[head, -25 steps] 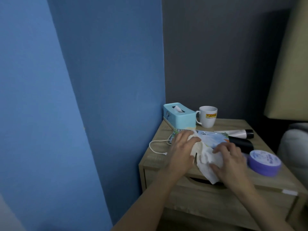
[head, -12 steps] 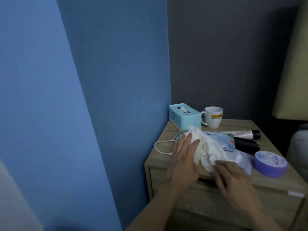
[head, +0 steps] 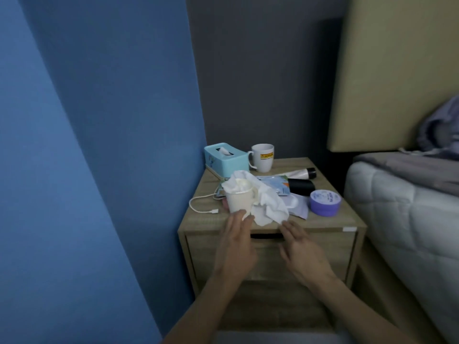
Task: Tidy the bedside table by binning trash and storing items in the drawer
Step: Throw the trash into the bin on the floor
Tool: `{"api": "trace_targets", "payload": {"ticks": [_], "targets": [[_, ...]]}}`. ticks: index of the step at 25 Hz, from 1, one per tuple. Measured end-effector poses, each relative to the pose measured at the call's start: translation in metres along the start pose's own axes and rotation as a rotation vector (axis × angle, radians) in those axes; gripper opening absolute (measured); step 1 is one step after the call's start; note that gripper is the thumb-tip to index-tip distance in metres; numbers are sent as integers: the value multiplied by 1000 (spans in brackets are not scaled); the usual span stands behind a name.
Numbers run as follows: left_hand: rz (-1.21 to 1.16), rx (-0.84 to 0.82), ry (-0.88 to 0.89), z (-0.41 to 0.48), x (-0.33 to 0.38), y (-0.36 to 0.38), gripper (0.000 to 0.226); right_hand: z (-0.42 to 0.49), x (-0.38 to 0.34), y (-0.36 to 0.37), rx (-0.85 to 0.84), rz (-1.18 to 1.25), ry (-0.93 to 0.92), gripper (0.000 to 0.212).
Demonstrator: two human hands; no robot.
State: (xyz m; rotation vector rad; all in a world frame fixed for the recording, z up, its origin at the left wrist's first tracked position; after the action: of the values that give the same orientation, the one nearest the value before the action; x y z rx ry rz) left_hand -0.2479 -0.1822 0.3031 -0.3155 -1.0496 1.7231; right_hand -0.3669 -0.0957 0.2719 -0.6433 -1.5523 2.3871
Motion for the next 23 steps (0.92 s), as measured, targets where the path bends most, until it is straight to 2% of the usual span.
{"api": "trace_targets", "payload": {"ticks": [2,5,6,9,11,14,18,21,23], "targets": [[74,-131,-41,-3,-3,15,68,3,1,5,-103,-14,35,57],[22,-546,-198,-9,-1,24,70,10,-3,-11,-294,-30,34,63],[3,-601,-210,-4,4,16,68,14,-4,-24,-345,-6,46,62],[-90,-611,-291,18,21,-35,54,34,-8,-83,-327,85,120,58],[-176,-660,-346,48,36,-83,52,57,-17,-148,-331,145,155,58],[-271,-720,-343,102,69,-165,48,91,-43,-253,-302,213,178,50],[-309,-683,-329,185,118,-269,37,122,-68,-376,-226,334,214,38],[-366,-588,-441,216,125,-297,32,139,-62,-410,-188,386,225,31],[-417,-522,-561,217,119,-293,37,152,-51,-404,-210,393,197,31]]}}
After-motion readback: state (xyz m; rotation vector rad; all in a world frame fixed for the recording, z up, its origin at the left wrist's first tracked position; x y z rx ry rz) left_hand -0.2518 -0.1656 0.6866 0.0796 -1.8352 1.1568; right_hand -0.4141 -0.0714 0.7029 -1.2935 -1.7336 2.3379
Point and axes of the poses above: each hand's wrist, its own z-axis towards the middle knuckle, its own y-axis out of the palm, x = y × z, the point moved 6 cm from there along z, towards the middle knuckle
